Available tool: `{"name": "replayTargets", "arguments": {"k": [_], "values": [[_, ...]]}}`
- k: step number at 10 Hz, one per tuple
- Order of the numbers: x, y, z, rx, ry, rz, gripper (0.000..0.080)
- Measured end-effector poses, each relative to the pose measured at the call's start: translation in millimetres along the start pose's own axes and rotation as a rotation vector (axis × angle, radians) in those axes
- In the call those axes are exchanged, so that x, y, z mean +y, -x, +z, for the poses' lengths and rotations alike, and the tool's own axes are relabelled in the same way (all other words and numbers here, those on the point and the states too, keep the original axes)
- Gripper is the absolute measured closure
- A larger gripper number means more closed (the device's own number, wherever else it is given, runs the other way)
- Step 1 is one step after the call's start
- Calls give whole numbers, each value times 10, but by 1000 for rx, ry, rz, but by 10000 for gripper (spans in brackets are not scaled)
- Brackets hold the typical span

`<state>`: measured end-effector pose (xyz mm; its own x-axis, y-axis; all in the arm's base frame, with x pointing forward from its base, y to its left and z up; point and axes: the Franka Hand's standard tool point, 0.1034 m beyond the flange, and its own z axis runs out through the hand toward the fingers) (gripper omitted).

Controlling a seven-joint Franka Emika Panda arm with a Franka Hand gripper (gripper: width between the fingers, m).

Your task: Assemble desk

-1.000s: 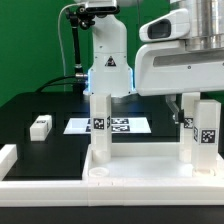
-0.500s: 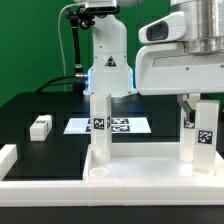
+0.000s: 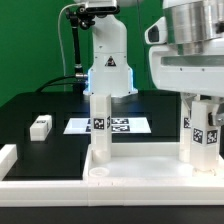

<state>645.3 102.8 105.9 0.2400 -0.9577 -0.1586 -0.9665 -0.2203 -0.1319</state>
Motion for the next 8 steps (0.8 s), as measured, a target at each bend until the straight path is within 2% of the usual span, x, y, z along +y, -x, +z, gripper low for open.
{"name": "replayTargets", "arguments": {"k": [1, 3, 5, 6, 7, 8], "values": [[25, -19, -4, -10, -29, 102, 506], [28, -6, -1, -10, -29, 176, 505], [28, -5, -1, 1, -24, 75, 505], [-10, 41, -17, 14, -19, -118, 315], [-45, 83, -43, 2, -18, -286, 315], [-46, 98, -39, 8, -25, -340, 181]]}}
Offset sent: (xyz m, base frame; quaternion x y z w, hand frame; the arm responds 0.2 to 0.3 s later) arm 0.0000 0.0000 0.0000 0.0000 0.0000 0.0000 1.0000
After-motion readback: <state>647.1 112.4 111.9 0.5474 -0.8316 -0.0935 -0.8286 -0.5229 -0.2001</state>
